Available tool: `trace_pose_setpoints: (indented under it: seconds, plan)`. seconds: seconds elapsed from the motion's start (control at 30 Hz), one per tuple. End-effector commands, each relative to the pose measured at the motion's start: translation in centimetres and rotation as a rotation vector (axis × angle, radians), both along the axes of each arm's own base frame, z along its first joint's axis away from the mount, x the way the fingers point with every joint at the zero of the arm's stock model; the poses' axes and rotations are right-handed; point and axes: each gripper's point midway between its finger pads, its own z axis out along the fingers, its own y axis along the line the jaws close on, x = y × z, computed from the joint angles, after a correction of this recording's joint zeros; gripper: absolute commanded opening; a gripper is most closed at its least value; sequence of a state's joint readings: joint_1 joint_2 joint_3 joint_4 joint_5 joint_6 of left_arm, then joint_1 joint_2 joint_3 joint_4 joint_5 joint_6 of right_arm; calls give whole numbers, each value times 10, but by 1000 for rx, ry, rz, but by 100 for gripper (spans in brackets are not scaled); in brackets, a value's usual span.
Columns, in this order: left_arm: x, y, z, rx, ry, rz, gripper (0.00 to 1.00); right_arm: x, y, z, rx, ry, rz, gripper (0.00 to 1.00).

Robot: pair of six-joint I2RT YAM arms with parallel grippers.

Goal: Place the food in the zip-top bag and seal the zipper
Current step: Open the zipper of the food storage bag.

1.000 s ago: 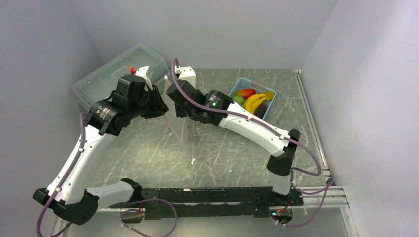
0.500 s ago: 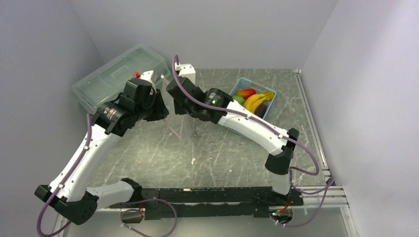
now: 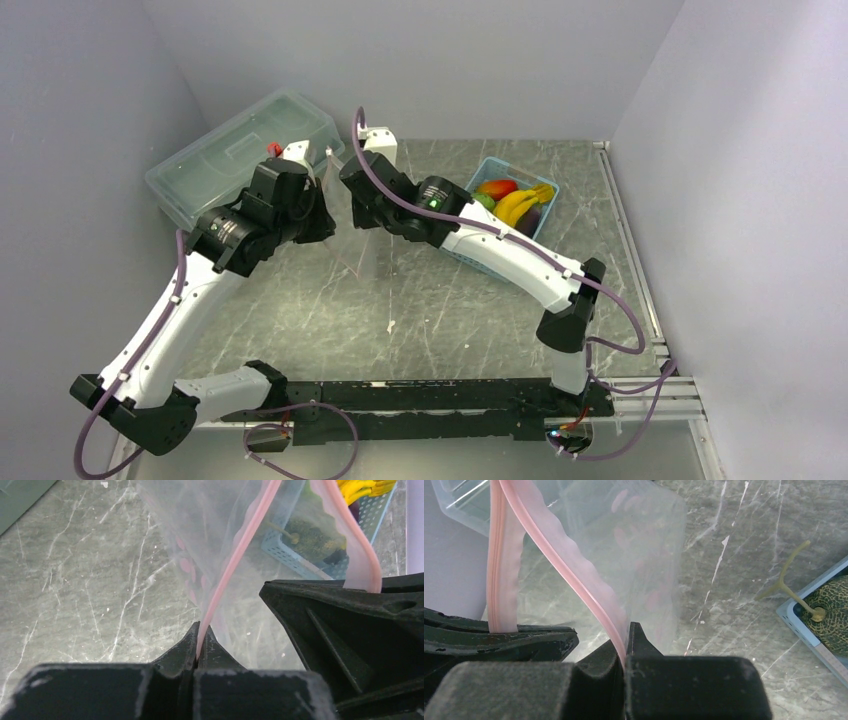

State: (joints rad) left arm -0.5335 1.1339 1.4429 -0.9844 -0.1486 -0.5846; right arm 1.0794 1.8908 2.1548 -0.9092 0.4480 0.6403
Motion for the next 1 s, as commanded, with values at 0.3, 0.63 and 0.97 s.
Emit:
trace_pose_setpoints:
  seconds: [0.3, 0.63, 0.97]
  plan:
    - [4, 21, 36, 91, -99, 27, 0, 7, -29, -1, 33, -9, -49, 0]
    - [-3, 22, 27, 200, 26, -46, 0, 13, -57, -41, -24, 49, -116, 0]
    - [-9, 37, 13, 319, 130, -40, 0, 12, -79, -79, -119, 85, -169, 0]
